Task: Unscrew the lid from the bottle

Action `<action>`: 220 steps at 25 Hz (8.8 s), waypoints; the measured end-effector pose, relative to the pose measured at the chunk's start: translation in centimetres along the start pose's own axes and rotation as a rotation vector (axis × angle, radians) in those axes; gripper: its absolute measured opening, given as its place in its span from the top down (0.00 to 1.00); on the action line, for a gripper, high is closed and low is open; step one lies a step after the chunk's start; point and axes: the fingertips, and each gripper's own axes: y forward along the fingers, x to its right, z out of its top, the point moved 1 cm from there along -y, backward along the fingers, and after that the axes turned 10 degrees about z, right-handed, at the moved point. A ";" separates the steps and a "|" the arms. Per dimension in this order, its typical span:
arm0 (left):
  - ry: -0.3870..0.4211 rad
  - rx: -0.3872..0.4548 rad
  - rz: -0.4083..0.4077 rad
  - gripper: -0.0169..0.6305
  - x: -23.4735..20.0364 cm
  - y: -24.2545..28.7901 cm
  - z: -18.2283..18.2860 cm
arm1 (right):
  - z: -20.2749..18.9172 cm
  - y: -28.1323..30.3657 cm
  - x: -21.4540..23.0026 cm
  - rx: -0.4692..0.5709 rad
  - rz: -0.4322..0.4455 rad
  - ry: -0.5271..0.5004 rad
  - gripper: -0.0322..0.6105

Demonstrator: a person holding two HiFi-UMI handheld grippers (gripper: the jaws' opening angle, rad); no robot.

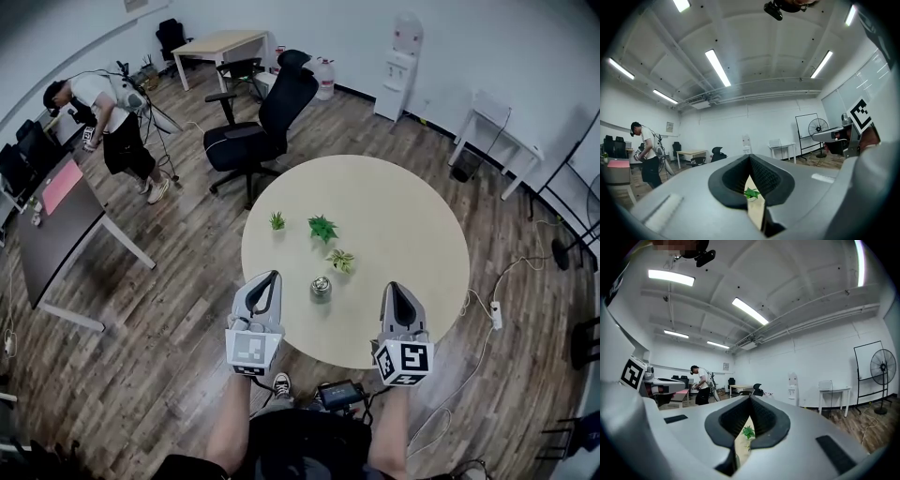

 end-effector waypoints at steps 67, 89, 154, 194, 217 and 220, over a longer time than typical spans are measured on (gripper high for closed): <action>-0.057 -0.501 -0.336 0.40 14.9 10.5 -35.0 | -8.6 0.3 0.5 -0.265 -0.049 0.037 0.94; 0.073 -0.343 -0.411 0.40 10.2 6.0 -10.1 | -0.7 2.1 -2.3 -0.021 0.079 0.026 0.94; 0.208 -0.299 -0.670 0.40 15.9 2.6 -9.5 | -0.7 5.2 -10.8 -0.224 0.746 -0.172 0.47; 0.105 -0.276 -0.544 0.40 15.3 3.7 -10.7 | -3.9 6.5 -10.0 -0.319 0.407 -0.037 0.45; 0.189 -0.153 -0.935 0.40 15.8 -0.5 -9.7 | -3.7 2.9 -13.1 -0.403 1.090 -0.234 0.54; 0.179 -0.150 -0.956 0.40 15.8 -0.9 -9.7 | -2.6 2.9 -13.0 -0.353 1.104 -0.174 0.54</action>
